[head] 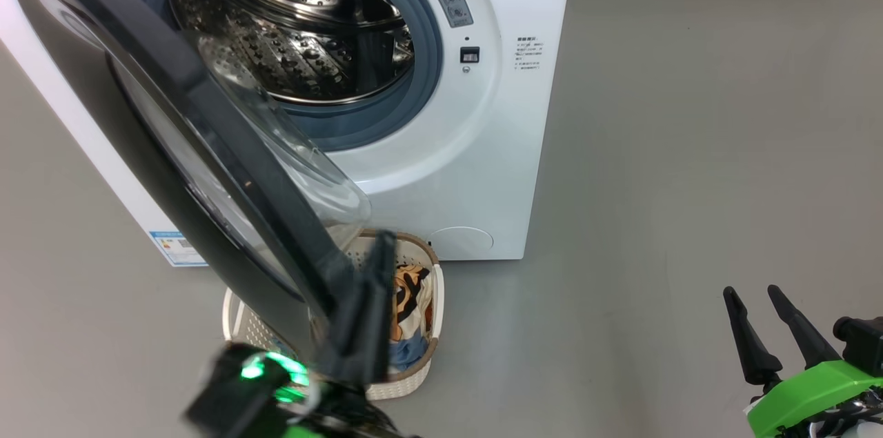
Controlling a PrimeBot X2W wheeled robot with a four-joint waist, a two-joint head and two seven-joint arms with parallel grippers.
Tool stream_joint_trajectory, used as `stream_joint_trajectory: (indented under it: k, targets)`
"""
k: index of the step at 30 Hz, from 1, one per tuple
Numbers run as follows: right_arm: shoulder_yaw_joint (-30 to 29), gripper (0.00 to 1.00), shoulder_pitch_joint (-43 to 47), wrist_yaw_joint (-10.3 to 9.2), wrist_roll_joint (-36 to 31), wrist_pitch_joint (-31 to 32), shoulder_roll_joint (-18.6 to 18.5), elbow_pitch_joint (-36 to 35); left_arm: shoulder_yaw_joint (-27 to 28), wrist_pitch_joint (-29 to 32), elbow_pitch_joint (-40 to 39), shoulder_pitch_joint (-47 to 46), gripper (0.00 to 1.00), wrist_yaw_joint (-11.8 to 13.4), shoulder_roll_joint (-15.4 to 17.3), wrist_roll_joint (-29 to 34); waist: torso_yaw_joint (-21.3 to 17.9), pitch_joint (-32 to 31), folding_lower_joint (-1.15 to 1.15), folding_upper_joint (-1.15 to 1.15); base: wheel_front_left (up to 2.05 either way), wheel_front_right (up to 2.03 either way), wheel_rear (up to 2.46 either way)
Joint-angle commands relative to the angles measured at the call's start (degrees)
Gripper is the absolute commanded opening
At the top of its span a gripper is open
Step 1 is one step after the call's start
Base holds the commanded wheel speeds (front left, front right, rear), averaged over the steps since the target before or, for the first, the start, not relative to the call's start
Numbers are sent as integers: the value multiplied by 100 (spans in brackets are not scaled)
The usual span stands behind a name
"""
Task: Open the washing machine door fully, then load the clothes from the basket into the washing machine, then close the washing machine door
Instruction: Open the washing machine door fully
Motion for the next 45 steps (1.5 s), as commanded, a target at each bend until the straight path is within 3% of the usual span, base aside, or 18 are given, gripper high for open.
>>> stream_joint_trajectory:
  k: [1,6,11,19,45]
  targets:
    - [78,100,25,9,-95,-70,-95,-165,-53,-10,155,-285,0,77,25,-299,-2,-2,0,0,0,0,0]
    - [56,100,11,9,-205,-70,-59,-210,-368,-176,1114,-473,0,109,25,-891,-20,-1,0,0,0,0,0]
    - [64,100,-9,9,-273,-70,-30,-247,-320,-325,2064,-703,0,60,25,-1167,-42,1,0,0,0,0,0]
    - [56,100,-35,9,-325,-70,-22,-323,-155,-394,2839,-949,0,-20,25,-1414,-58,7,0,0,0,0,0]
    - [-126,100,-91,9,-417,-70,-90,-511,437,-399,2857,-589,0,-34,25,-1166,203,97,0,0,0,0,0]
